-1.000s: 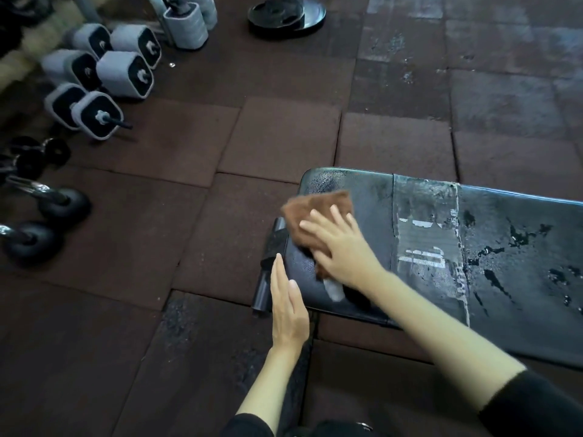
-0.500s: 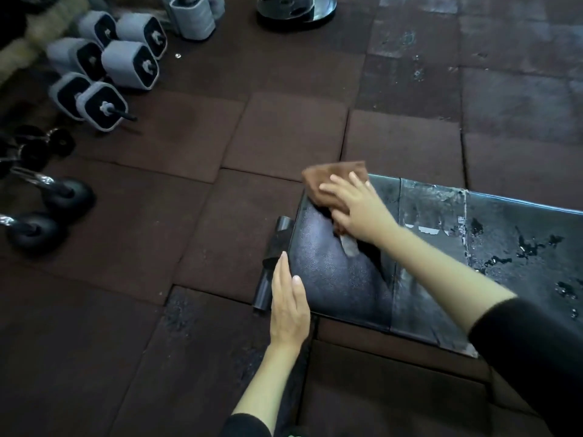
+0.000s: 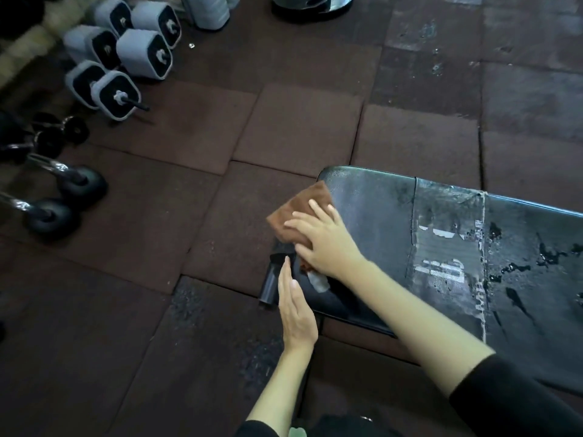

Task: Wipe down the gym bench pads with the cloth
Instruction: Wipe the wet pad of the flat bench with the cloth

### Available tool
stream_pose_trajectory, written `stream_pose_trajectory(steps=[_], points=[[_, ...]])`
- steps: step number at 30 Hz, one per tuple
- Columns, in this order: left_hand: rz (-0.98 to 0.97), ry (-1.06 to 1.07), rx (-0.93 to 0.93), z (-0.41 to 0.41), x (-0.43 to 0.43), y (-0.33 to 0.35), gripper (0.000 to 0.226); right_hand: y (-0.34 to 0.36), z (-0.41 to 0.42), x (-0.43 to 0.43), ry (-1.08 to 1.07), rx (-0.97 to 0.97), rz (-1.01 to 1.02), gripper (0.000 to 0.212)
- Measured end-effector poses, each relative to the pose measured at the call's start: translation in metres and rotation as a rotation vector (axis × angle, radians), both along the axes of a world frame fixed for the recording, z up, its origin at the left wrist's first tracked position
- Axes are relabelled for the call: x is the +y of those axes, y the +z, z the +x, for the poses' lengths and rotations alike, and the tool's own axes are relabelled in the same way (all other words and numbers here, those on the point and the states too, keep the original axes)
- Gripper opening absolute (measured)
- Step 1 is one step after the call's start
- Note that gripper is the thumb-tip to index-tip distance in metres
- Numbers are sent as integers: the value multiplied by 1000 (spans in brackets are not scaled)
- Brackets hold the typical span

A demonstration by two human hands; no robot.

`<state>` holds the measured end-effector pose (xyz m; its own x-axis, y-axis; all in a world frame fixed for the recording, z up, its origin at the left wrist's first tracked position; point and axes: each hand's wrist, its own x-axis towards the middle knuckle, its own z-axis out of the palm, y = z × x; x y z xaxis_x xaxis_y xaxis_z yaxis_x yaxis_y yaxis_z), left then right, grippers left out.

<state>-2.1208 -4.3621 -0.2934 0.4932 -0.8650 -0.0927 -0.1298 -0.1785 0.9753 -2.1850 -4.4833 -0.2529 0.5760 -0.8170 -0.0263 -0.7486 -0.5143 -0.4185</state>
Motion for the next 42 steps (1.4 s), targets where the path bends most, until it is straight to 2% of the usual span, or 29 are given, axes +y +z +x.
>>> stream_pose_trajectory(steps=[5,10,12,16,20,22,25,27,29,31,33,37,42], points=[[28,65,90,-3,8,-4,74,-2,-15,60,32,7,-19,54],[2,13,100,4,12,-5,61,-4,-67,94,78,48,-82,64],[-1,-30,98,6,12,-3,58,-4,-80,88,-19,38,-43,64],[6,-79,112,10,12,-2,61,-3,-77,64,-365,4,-24,60],[67,-101,228,17,13,-4,69,-1,-56,53,-553,12,-10,58],[88,-100,234,19,14,-4,70,0,-46,64,-484,34,-22,59],[122,-98,207,17,15,2,67,-1,-48,93,-236,95,-61,62],[161,-121,87,14,13,6,67,-2,-62,107,-160,132,-69,64],[151,-195,-211,10,10,11,72,-2,-81,115,-175,159,-75,64],[110,-264,-502,6,1,15,66,0,-100,118,-254,169,-71,65],[61,-332,-712,0,-12,19,60,0,-116,116,-361,150,-48,67],[-2,-527,-948,-21,-46,26,56,2,-131,90,-570,85,8,64],[21,-620,-1091,-40,-69,20,54,5,-139,30,-678,57,33,60]])
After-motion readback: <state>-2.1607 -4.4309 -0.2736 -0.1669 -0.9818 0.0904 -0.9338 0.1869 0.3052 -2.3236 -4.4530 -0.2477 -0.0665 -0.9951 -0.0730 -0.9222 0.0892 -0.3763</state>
